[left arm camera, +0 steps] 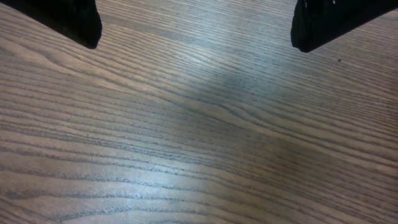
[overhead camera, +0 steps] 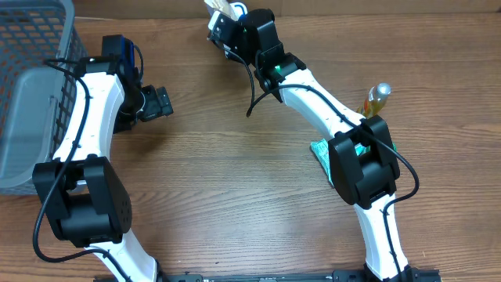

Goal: Scan the item barcode
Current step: 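Hold the PanTree bag in front of the white barcode scanner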

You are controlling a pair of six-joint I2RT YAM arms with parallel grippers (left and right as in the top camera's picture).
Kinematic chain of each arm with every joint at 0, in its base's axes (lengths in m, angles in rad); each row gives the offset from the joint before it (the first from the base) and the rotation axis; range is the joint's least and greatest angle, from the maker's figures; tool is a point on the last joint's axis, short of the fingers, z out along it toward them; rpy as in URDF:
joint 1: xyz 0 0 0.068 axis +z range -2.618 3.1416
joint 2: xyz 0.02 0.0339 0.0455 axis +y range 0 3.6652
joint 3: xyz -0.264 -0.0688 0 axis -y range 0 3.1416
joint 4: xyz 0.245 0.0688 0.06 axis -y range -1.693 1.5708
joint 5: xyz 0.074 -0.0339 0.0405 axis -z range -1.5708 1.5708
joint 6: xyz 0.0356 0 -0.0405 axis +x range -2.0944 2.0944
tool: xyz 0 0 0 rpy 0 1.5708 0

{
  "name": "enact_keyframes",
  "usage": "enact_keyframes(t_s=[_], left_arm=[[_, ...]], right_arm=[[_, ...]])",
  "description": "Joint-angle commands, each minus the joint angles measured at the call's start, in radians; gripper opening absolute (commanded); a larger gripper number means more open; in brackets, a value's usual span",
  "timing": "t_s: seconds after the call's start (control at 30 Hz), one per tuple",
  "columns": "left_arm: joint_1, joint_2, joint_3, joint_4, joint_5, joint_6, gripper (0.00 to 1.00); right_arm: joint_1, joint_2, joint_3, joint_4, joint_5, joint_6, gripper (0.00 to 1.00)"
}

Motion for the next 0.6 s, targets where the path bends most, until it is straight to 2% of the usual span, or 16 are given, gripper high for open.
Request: enact_keyframes(t_s=[0.0, 0.57], left_arm=[[0.005, -0.010, 0.018, 0.002, -0.010, -0.001, 1.00], [0.005, -0.010, 0.018, 0.002, -0.010, -0.001, 1.00]], right_arm=[[0.006, 0.002, 0.007, -0.017, -0.022, 0.000, 0.04], [0.004, 0.002, 0.007, -0.082, -0.048, 0.000, 0.04]])
